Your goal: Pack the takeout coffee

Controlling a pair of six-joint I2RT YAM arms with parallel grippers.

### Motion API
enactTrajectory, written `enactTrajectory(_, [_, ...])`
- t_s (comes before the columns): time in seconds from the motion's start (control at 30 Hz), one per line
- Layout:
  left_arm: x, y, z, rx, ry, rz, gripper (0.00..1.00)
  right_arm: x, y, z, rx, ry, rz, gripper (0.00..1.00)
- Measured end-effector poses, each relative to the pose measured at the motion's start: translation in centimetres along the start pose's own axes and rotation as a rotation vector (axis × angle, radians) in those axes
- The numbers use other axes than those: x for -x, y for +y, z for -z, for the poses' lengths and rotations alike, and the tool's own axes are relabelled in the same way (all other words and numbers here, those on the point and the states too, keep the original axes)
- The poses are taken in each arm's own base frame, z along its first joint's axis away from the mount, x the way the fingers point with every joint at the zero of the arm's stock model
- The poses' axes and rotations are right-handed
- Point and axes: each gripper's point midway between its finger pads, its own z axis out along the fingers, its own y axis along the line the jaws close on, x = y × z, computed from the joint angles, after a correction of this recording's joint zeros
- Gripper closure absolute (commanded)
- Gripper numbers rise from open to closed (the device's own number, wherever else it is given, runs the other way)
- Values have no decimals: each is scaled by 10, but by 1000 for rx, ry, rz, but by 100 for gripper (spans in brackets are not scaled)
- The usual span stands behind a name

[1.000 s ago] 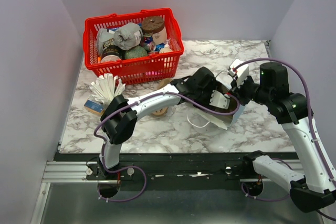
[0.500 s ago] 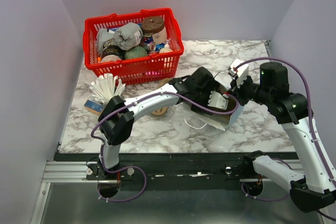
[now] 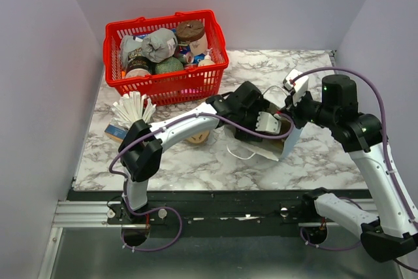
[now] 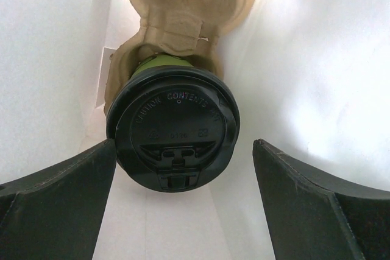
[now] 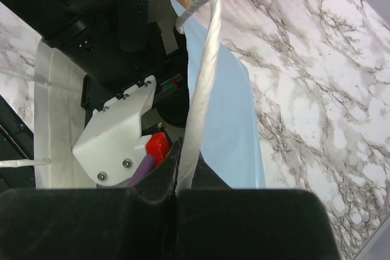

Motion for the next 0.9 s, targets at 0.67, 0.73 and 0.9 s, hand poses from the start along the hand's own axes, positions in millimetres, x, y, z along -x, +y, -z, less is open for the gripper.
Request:
enactTrajectory(0.67, [45, 19, 27, 93, -172, 88, 1, -16, -12, -7, -55, 87, -33, 99])
enactTrajectory(0.73, [47, 17, 29, 88, -184, 93, 1, -18, -14, -8, -56, 96, -38, 99])
enactTrajectory(0.9, [66, 20, 47, 115, -258, 111, 1, -23, -20, -12, -67, 121, -53, 100])
